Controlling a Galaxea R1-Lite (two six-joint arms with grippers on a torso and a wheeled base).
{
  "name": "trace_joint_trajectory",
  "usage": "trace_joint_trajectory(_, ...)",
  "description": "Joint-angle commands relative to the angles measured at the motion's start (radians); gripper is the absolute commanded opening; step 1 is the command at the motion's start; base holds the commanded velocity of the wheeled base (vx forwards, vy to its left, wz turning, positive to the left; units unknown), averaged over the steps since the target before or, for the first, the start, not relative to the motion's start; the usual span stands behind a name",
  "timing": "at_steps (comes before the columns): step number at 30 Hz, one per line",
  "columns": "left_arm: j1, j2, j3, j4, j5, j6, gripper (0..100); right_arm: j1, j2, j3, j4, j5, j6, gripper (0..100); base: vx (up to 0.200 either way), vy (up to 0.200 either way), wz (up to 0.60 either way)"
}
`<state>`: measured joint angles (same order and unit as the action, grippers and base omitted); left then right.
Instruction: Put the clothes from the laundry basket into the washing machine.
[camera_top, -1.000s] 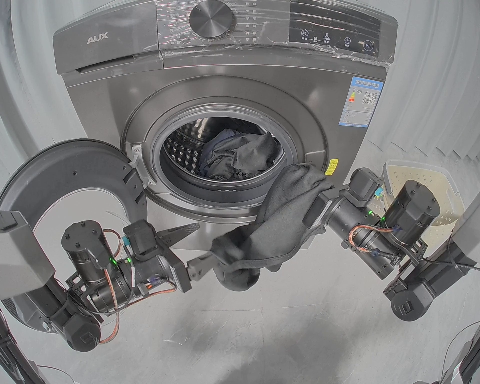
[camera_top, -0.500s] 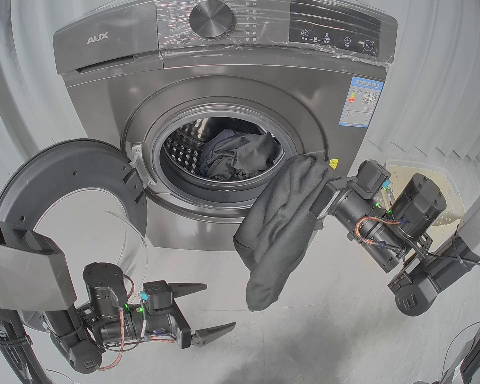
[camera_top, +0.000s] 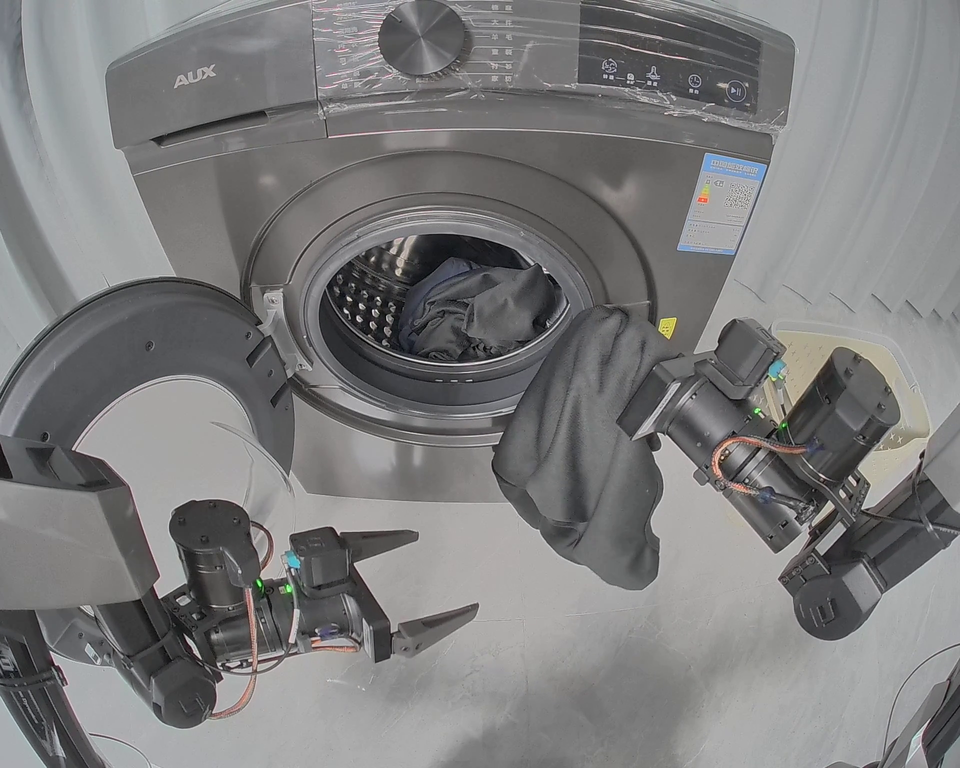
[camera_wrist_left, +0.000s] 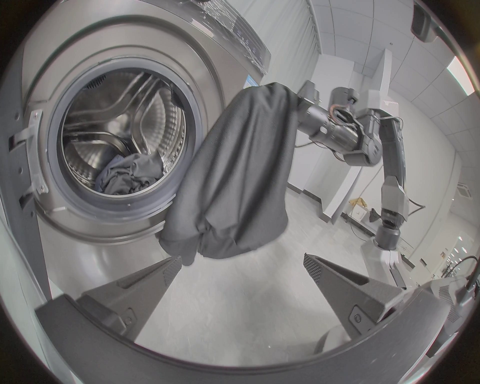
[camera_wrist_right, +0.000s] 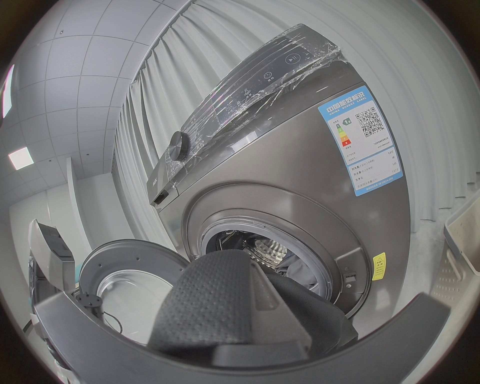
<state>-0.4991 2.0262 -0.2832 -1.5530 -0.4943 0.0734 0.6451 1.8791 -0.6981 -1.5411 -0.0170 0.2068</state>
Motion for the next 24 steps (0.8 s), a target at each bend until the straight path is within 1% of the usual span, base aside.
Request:
trace_joint_trajectory(1, 0.007, -0.004, -0.074, -0.001, 0.002, -0.02, 100, 0.042, -0.005, -0.012, 0.001, -0.003, 0.0, 0, 0.0, 0.0, 0.0)
trace_joint_trajectory(4, -0.009, 0.009, -0.139, -0.001, 0.005, -0.032, 100, 0.088, 0.023, -0.032, 0.001, -0.004, -0.003, 0, 0.0, 0.0, 0.0)
trace_joint_trajectory(8, -0.024, 0.019, -0.171, -0.001, 0.026, -0.043, 100, 0.099, 0.063, -0.055, 0.001, -0.009, -0.007, 0, 0.0, 0.0, 0.0)
trace_joint_trajectory(17, -0.047, 0.017, -0.169, -0.001, 0.026, -0.043, 100, 0.1, 0.137, -0.121, 0.001, -0.011, -0.007, 0, 0.0, 0.0, 0.0)
trace_joint_trajectory(21, -0.056, 0.057, -0.182, -0.001, 0.031, -0.04, 100, 0.123, 0.143, -0.123, -0.001, -0.011, -0.006, 0, 0.0, 0.0, 0.0)
trace_joint_trajectory(24, -0.055, 0.086, -0.223, -0.001, 0.036, -0.043, 100, 0.134, 0.135, -0.12, -0.001, -0.012, -0.006, 0, 0.0, 0.0, 0.0)
